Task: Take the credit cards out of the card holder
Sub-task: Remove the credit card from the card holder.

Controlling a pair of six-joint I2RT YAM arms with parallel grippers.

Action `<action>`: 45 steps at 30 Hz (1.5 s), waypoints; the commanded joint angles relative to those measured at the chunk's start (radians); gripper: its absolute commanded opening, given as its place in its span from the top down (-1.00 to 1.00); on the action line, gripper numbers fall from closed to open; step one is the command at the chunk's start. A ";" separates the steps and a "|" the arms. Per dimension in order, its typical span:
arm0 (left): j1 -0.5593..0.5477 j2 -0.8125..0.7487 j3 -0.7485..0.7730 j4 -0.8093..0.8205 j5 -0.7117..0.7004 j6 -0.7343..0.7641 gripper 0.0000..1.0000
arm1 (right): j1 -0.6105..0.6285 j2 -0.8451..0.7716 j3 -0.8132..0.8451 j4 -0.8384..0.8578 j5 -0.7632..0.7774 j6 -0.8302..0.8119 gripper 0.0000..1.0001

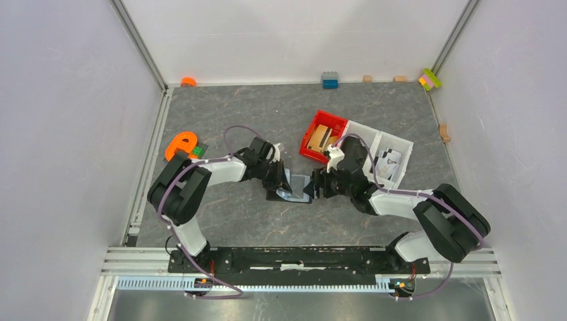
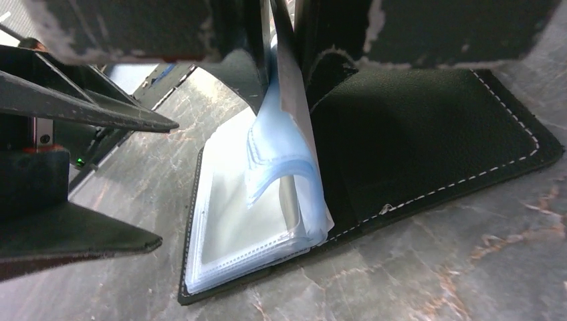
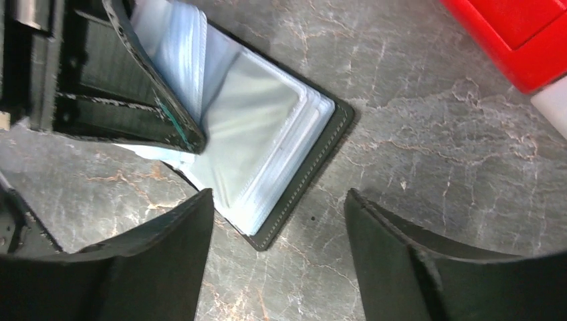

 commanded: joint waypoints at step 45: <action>0.032 -0.331 -0.326 0.901 0.328 -0.374 0.82 | -0.147 -0.129 -0.255 0.798 -0.447 0.322 0.14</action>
